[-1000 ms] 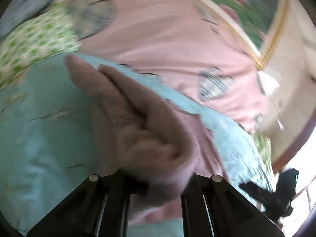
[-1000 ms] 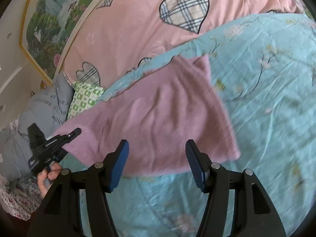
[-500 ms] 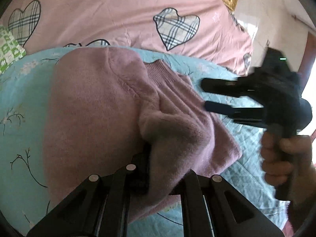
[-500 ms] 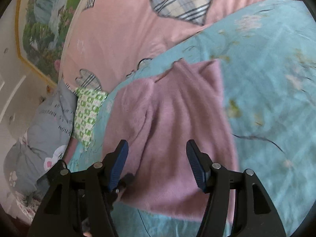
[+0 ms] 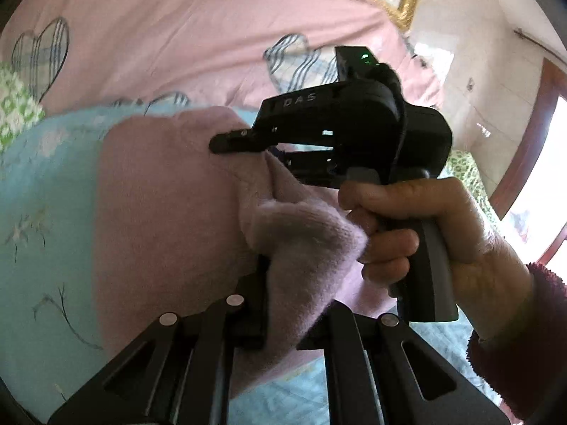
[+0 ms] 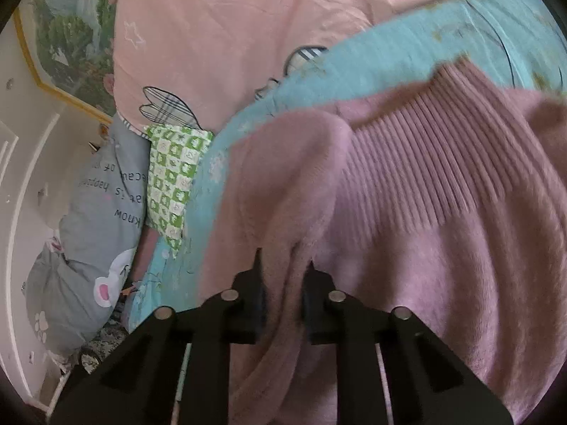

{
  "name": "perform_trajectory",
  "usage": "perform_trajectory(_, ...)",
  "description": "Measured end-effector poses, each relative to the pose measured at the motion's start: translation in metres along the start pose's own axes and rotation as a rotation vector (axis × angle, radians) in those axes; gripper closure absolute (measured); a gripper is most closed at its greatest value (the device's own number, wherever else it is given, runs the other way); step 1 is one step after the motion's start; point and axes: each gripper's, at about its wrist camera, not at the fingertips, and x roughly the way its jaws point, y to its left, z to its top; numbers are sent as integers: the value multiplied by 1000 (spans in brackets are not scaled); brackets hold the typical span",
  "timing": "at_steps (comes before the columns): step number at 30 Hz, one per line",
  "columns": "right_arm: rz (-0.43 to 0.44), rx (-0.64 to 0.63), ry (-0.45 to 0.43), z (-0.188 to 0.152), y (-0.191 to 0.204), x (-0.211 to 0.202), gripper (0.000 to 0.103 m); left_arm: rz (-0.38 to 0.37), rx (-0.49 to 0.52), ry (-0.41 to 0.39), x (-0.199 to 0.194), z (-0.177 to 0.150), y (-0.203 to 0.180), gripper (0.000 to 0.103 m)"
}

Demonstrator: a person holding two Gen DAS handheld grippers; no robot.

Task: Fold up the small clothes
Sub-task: 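Grasp the folded sweater edge with the left tool and lift it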

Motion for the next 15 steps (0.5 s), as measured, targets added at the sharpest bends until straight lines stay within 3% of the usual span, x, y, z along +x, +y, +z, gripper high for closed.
perform_trajectory(3, 14, -71, -65, 8, 16, -39, 87, -70, 4, -16, -1, 14, -18, 96)
perform_trajectory(6, -48, -89, -98, 15, 8, -73, 87, -131, -10, 3, 16, 19, -39, 96)
perform_trajectory(11, -234, -61, -52, 5, -43, -80, 87, -126, 1, 106, 66, -2, -60, 96)
perform_trajectory(15, -247, -33, -41, -3, -69, -72, 87, -91, 17, 136, 83, -21, -62, 94)
